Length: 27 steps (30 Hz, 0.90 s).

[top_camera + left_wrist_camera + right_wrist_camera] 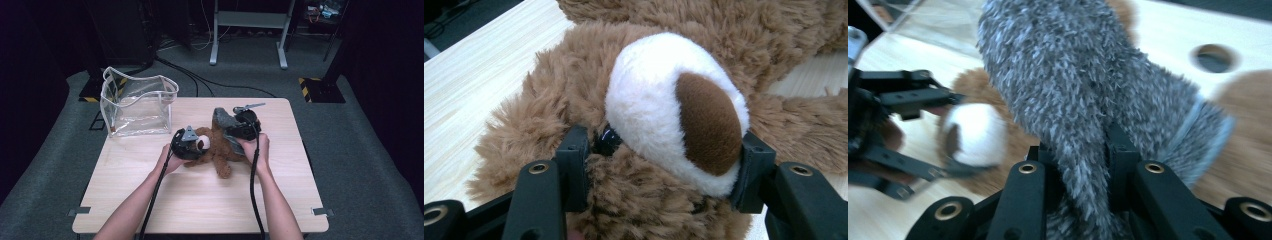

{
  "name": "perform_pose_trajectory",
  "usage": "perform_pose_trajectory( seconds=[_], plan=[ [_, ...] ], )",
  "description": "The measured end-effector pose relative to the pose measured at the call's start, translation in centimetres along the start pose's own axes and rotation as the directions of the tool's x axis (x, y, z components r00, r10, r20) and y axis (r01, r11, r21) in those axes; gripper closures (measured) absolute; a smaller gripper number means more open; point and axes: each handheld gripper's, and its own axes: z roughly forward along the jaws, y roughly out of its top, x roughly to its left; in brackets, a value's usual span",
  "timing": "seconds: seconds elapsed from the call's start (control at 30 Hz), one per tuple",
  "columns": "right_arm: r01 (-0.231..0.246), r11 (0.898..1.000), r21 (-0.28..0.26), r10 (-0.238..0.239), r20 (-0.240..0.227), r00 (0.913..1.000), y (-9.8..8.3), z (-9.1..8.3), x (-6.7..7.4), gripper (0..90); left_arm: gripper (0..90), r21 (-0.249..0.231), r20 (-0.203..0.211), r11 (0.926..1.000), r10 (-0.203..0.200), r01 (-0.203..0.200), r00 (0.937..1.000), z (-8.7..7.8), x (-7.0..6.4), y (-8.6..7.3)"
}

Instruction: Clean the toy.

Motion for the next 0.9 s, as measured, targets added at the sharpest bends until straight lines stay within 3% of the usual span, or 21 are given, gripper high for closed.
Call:
perform_pose_trajectory(
  seconds=[0.13,0.23,0.27,0.33,0.43,0.53,0.67,0.73,0.83,0.9],
  plan=[
    [-0.035,0.999,0.037,0.036,-0.051,0.998,0.1,2.6,0.6,74.9,41.0,0.001,0.002,1.0,-0.006,0.006,1.0,0.0,0.1,0.0],
    [-0.037,0.998,0.05,0.038,-0.024,0.999,0.0,3.3,0.4,75.4,41.0,-0.002,0.003,1.0,-0.01,0.01,0.9999,0.0,0.0,0.0],
    [-0.015,0.999,0.048,0.015,0.004,0.9999,0.0,3.2,0.2,75.6,41.0,-0.004,0.003,1.0,-0.009,0.009,1.0,0.0,0.0,0.0],
    [-0.027,0.998,0.051,0.026,0.013,0.9996,-0.1,3.0,-0.2,75.9,40.9,-0.002,0.003,1.0,-0.002,0.002,1.0,0.0,-0.1,0.0],
    [0.001,0.999,0.049,-0.004,0.065,0.9979,-0.4,2.0,-1.0,76.1,40.8,-0.004,0.005,1.0,0.0,0.0,1.0,0.0,-0.1,0.0],
    [-0.015,0.999,0.033,0.01,0.156,0.9877,-0.7,1.1,-1.8,76.1,40.8,-0.004,0.006,1.0,-0.003,0.003,1.0,0.0,0.0,0.0],
    [-0.051,0.998,0.031,0.044,0.199,0.979,-1.7,0.0,-3.5,76.0,40.7,-0.005,0.005,1.0,-0.007,0.007,1.0,0.0,-0.1,0.0],
    [-0.048,0.998,0.034,0.04,0.208,0.9772,-2.0,-0.3,-3.7,76.0,40.7,-0.009,0.006,0.9999,-0.009,0.009,0.9999,0.0,0.0,0.0],
    [-0.041,0.999,0.007,0.039,0.183,0.9824,-1.9,-0.9,-3.3,75.9,40.7,0.001,0.009,0.9999,-0.011,0.011,0.9999,-0.1,0.1,-0.1],
    [-0.047,0.999,-0.023,0.05,0.122,0.9912,-1.5,-1.4,-2.6,75.9,40.6,-0.007,0.009,0.9998,-0.019,0.019,0.9998,-0.1,0.1,-0.1]
  ],
)
